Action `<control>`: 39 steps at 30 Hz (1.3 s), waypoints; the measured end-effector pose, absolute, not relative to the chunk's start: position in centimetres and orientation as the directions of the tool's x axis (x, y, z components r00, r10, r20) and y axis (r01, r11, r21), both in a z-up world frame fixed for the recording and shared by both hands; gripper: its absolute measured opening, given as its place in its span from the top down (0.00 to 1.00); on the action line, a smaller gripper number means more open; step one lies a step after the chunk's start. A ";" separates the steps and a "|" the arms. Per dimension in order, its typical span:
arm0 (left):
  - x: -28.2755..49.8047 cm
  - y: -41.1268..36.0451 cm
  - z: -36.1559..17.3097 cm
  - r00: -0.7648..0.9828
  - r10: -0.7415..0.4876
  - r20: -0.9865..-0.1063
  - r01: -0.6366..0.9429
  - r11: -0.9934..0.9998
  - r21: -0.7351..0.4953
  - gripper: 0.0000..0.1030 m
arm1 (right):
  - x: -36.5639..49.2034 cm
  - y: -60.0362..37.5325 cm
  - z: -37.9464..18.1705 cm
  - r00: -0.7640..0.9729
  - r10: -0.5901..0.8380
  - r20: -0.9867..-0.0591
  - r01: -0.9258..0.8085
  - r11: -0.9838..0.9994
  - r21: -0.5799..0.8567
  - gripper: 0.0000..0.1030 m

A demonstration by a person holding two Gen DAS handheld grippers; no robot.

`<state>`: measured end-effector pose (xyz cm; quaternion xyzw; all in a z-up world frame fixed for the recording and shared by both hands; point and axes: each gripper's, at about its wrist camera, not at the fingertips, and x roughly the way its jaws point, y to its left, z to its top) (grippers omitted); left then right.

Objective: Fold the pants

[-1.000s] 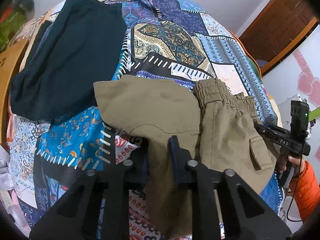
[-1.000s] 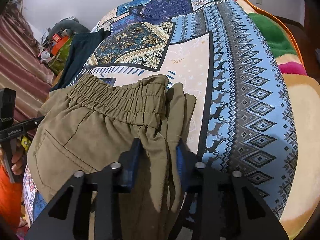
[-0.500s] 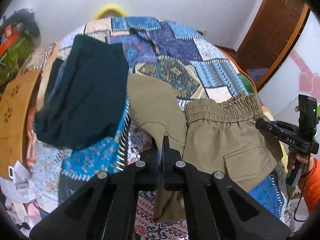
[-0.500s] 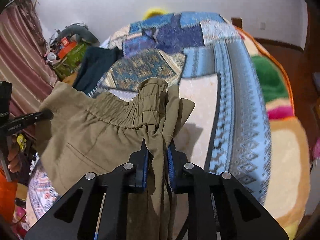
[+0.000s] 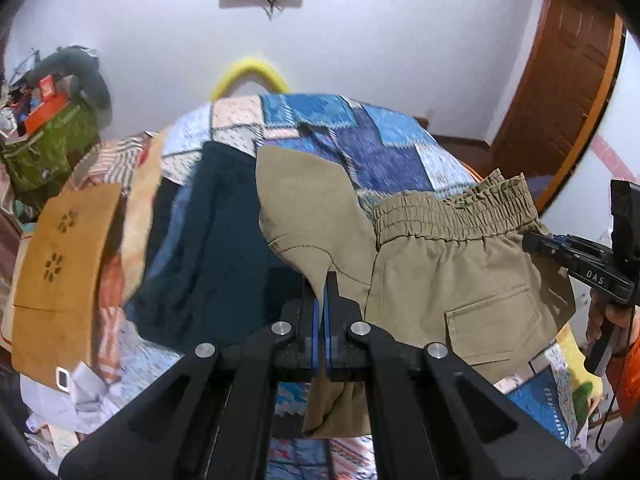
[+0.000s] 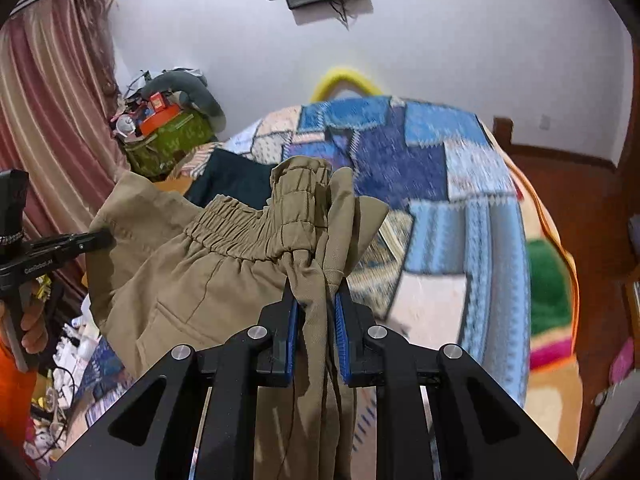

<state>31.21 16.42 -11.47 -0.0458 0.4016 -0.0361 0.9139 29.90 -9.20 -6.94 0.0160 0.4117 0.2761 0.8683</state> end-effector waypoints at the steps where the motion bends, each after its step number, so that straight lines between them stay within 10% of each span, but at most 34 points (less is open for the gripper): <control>1: 31.6 17.1 -11.1 0.681 -0.094 -0.727 0.018 0.994 -0.111 0.99 | 30.2 -8.6 -6.8 0.511 0.495 -0.703 -0.473 0.845 0.250 0.86; 39: 37.7 34.0 -24.5 0.486 0.138 -0.863 -0.262 0.965 0.007 0.88 | 36.6 7.9 -16.9 0.371 0.450 -0.813 -0.542 0.815 0.204 0.75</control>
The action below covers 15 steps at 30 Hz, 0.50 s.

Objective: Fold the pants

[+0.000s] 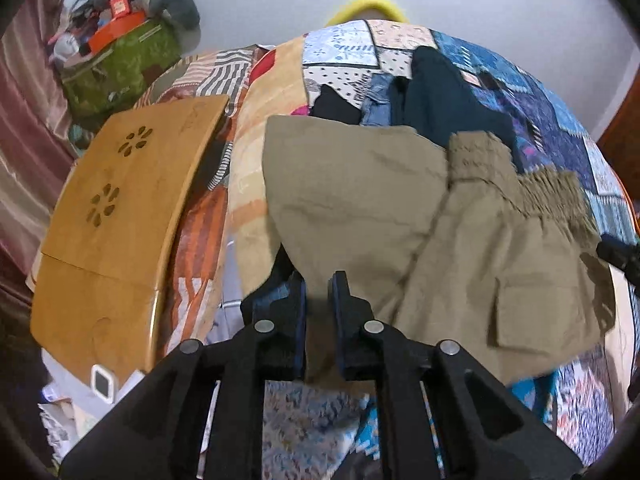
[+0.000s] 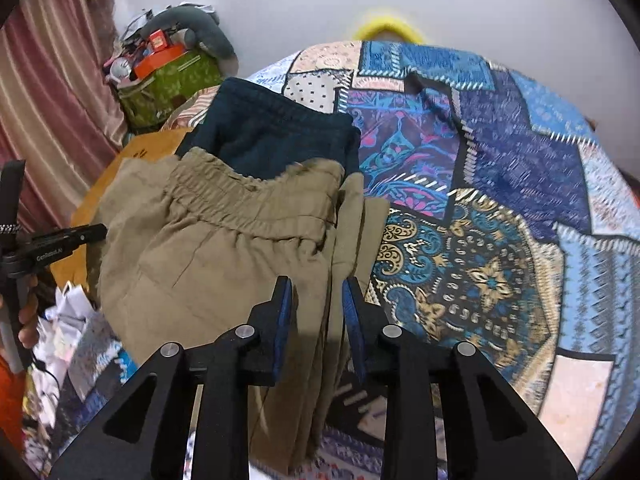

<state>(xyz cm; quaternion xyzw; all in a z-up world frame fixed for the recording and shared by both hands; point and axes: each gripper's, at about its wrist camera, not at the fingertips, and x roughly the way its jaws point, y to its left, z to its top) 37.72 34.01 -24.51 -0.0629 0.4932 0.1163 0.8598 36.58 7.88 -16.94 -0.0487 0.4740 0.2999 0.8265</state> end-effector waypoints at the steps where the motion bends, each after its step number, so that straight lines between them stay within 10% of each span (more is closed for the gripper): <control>1: 37.2 33.5 -24.0 0.489 0.141 -0.861 -0.254 0.967 0.014 0.85 | 36.1 7.7 -16.3 0.375 0.454 -0.808 -0.548 0.812 0.202 0.75; 15: 24.1 24.4 -7.7 0.760 0.094 -0.643 -0.135 0.991 -0.015 0.77 | 26.3 3.1 -2.4 0.549 0.593 -0.589 -0.631 0.756 0.174 0.74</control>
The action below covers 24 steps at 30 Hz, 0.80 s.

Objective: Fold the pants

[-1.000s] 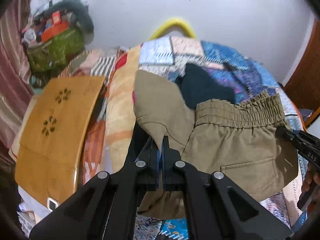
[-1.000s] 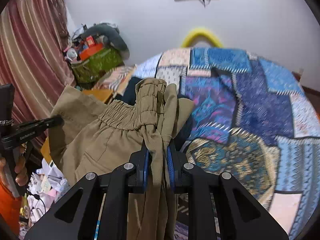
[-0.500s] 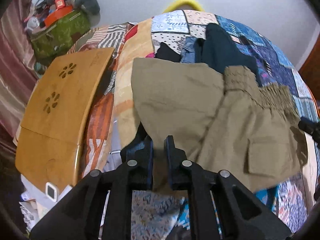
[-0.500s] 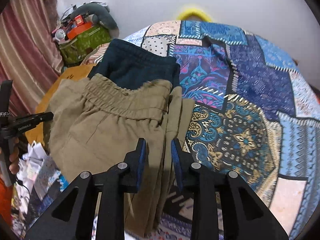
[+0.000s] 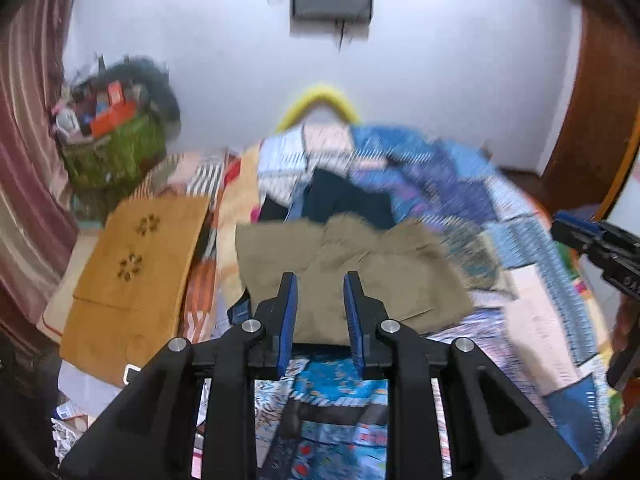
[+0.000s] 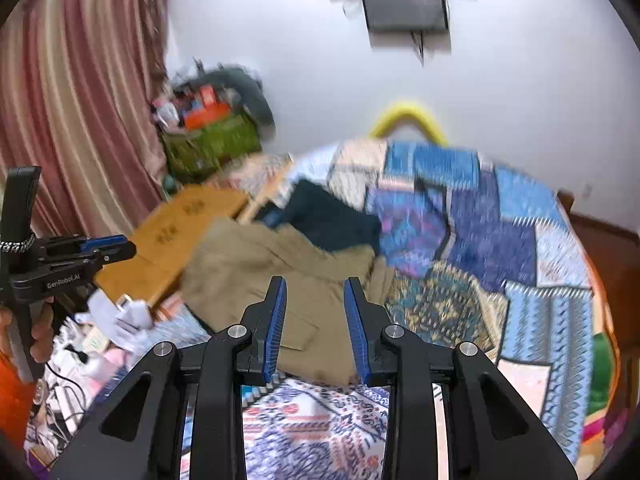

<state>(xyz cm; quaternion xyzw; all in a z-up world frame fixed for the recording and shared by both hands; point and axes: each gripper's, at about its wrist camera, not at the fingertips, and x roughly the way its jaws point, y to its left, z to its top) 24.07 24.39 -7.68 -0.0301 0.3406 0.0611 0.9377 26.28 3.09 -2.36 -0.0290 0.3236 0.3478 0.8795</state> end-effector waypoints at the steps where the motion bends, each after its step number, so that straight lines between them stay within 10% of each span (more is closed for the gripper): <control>1: 22.7 23.6 -6.4 0.783 0.095 -0.615 -0.129 0.992 -0.011 0.77 | 25.3 2.7 -1.4 0.560 0.602 -0.569 -0.637 0.752 0.169 0.74; 15: 5.4 14.9 2.1 0.955 0.126 -0.270 -0.124 0.992 0.025 0.59 | 9.8 -1.3 7.1 0.676 0.700 -0.229 -0.707 0.704 0.065 0.72; 24: -0.2 13.1 2.3 0.973 0.150 -0.172 -0.154 0.988 -0.007 0.20 | 6.5 -2.2 7.1 0.733 0.664 -0.146 -0.663 0.746 0.065 0.21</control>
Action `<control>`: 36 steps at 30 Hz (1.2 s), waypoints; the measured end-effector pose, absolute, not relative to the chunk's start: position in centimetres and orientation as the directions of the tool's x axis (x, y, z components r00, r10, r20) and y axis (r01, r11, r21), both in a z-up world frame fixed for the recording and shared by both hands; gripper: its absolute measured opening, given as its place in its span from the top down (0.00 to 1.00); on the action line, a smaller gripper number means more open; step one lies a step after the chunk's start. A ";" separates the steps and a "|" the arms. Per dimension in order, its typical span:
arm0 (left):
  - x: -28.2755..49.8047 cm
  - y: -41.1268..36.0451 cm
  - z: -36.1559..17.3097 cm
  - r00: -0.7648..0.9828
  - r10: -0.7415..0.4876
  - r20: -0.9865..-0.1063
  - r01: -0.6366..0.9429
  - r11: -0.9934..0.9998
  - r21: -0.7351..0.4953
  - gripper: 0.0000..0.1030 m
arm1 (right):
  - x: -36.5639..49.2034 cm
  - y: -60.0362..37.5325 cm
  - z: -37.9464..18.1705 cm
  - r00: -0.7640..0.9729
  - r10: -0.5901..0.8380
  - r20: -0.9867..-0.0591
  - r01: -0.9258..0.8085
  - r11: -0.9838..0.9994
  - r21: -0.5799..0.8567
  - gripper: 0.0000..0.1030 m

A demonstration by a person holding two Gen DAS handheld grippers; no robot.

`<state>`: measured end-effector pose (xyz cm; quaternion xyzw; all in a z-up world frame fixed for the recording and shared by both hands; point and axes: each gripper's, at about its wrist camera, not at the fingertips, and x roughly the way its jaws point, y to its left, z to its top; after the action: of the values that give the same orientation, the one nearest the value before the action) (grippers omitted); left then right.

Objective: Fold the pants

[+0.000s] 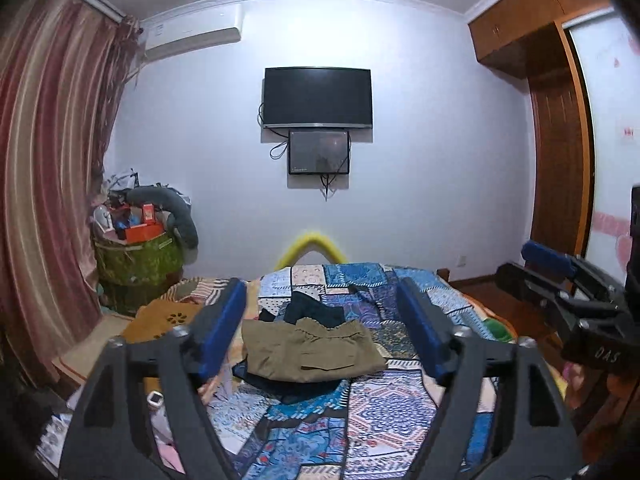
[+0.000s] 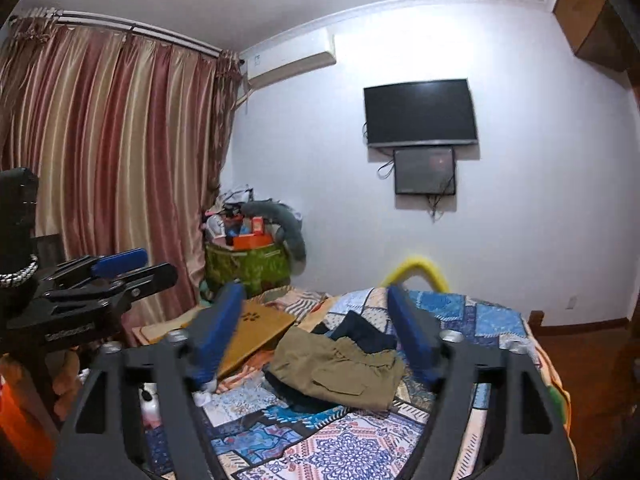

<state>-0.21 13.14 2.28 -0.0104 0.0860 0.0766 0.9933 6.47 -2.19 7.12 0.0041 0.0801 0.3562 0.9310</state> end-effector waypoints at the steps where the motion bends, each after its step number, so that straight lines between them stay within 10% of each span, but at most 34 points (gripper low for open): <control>1: -0.5 13.2 2.3 0.973 0.160 -0.166 -0.164 0.986 -0.013 0.15 | 6.3 -2.5 7.1 0.736 0.661 -0.145 -0.657 0.749 0.080 0.17; 5: -1.2 13.3 2.0 0.970 0.187 -0.158 -0.191 0.981 -0.013 0.07 | 5.7 -3.1 7.0 0.765 0.630 -0.134 -0.620 0.777 0.111 0.00; 36: -0.2 13.1 0.1 0.962 0.175 -0.210 -0.184 0.983 -0.023 0.00 | 4.7 -3.1 6.4 0.779 0.598 -0.189 -0.594 0.800 0.085 0.00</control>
<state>-0.16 13.10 0.13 -0.0212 0.1042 0.0905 0.9902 4.66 -3.14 6.36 0.0100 0.1038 0.3160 0.9430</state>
